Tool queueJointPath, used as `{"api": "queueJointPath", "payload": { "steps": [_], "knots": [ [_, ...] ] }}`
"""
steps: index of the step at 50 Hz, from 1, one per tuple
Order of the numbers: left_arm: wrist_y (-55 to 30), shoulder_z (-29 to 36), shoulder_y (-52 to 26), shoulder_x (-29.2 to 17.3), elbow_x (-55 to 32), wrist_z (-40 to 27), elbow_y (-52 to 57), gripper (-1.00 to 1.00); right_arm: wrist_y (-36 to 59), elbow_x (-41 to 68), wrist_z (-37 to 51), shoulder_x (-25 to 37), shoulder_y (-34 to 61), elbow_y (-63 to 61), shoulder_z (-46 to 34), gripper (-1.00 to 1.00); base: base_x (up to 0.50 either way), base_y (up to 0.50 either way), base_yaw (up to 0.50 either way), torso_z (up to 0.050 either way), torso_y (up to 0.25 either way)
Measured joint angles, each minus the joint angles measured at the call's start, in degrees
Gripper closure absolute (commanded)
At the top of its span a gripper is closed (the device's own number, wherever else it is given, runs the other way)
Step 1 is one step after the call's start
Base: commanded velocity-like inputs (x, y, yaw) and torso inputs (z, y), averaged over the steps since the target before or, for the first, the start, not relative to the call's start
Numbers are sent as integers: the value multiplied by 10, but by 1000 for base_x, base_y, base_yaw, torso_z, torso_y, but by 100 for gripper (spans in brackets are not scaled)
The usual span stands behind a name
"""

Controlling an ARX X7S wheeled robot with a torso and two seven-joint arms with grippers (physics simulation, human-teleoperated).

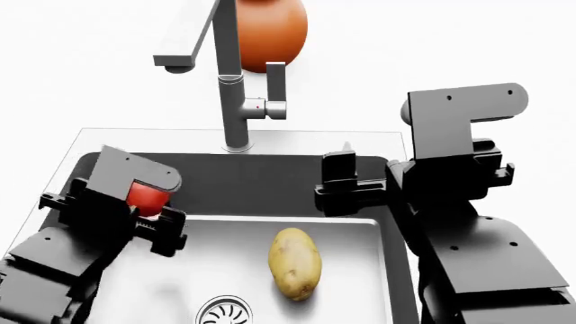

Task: Pick the vegetables from the sink and place them on the cutting board.

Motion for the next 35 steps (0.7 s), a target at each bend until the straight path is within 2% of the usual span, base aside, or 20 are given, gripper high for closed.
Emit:
{"api": "queueJointPath", "payload": {
  "steps": [8, 16, 27, 35],
  "knots": [
    [-138, -52, 42, -63, -51, 13, 277, 100, 30, 4, -4, -5, 34, 20, -34, -100, 0, 0, 0, 0, 0],
    [-272, -129, 49, -116, -107, 23, 488, 100, 28, -1, -13, -27, 92, 127, -92, -100, 0, 0, 0, 0, 0],
    [-381, -226, 49, -153, -164, 32, 647, 100, -50, 22, -22, -76, 173, 379, -158, -100, 0, 0, 0, 0, 0],
    [-411, -265, 59, -165, -185, 37, 699, 100, -166, 195, -5, -94, 244, 604, -319, -100, 0, 0, 0, 0, 0]
  ]
}}
